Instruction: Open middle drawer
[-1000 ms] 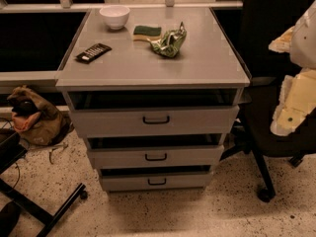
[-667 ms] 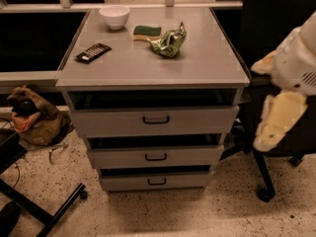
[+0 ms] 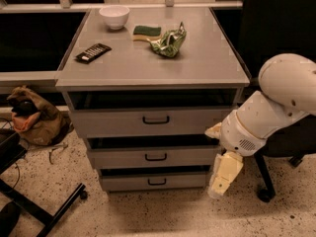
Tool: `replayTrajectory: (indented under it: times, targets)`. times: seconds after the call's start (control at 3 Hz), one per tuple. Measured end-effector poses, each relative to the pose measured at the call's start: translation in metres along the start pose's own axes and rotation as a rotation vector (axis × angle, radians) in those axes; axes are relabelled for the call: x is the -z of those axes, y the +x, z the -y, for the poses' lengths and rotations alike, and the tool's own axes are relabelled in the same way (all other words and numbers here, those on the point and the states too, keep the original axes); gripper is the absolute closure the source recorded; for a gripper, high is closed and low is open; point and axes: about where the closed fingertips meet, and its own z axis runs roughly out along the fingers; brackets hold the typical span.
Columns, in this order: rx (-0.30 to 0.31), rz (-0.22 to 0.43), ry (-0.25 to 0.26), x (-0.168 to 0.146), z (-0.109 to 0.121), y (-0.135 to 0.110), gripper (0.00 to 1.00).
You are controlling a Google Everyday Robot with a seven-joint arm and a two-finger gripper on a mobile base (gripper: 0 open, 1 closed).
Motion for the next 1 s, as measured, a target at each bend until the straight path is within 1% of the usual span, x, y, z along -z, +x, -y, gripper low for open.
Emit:
replayTrajectory:
  times: [0.33,0.67,1.0]
  targets:
    - [0.0,0.0,0.0,0.0,0.0,0.0,0.0]
    - [0.02,0.028,-0.04,-0.015,-0.004,0.003,0.0]
    - [0.049,0.055,-0.07,-0.064,-0.015,0.02,0.0]
